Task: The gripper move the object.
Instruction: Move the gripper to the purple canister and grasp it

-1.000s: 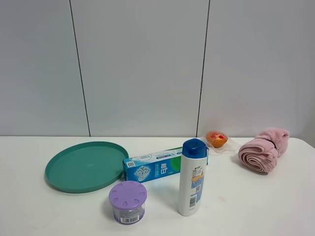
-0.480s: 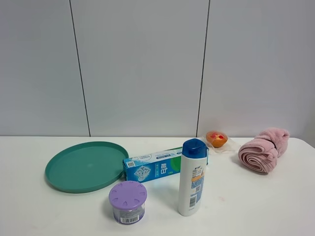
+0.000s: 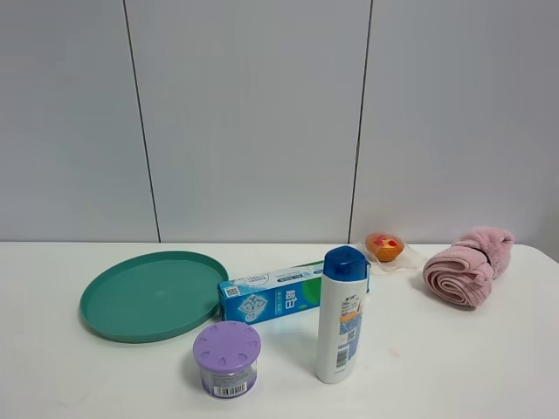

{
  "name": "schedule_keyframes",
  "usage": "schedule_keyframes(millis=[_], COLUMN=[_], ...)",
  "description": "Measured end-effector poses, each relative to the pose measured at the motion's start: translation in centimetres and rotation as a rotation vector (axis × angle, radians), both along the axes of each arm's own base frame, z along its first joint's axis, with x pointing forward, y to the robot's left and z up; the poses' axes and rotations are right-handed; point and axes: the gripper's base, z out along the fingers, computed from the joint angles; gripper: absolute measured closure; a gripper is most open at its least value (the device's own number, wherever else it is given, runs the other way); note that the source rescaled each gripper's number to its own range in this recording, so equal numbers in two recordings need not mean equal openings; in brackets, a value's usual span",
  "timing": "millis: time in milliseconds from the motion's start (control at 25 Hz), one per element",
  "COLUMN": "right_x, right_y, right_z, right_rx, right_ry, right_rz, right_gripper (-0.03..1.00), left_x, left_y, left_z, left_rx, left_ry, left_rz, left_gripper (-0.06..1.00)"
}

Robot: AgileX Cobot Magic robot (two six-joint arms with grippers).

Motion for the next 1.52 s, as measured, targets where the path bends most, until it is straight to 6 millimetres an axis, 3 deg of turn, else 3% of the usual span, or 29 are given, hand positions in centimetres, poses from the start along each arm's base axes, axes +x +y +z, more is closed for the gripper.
schedule_keyframes(millis=[560,760,920,1080,1200,1320,1520], right_x=[0.0,0.0,0.0,0.0,0.0,0.0,0.0], right_y=[0.0,0.0,0.0,0.0,0.0,0.0,0.0], right_z=[0.0,0.0,0.0,0.0,0.0,0.0,0.0], right_rx=[0.0,0.0,0.0,0.0,0.0,0.0,0.0], right_ry=[0.0,0.0,0.0,0.0,0.0,0.0,0.0], right_rz=[0.0,0.0,0.0,0.0,0.0,0.0,0.0], right_gripper=[-0.03,-0.03,-0.03,-0.03,-0.03,-0.03,-0.03], left_x=[-0.1,1.1,5.6,12.6,17.9,22.2,26.7], left_y=[-0.1,-0.7,-0.8,-1.0,-1.8,-3.8,-9.6], left_z=[0.2,4.0,6.2,5.6,4.1,2.0,-0.8], left_rx=[-0.011,-0.033,-0.03,-0.053,-0.072,-0.062,-0.046], left_ry=[-0.005,0.032,0.198,0.408,0.527,0.608,0.66], left_rz=[-0.014,-0.075,-0.101,-0.146,-0.2,-0.269,-0.361], left_gripper=[0.59,0.59,0.59,0.59,0.59,0.59,0.59])
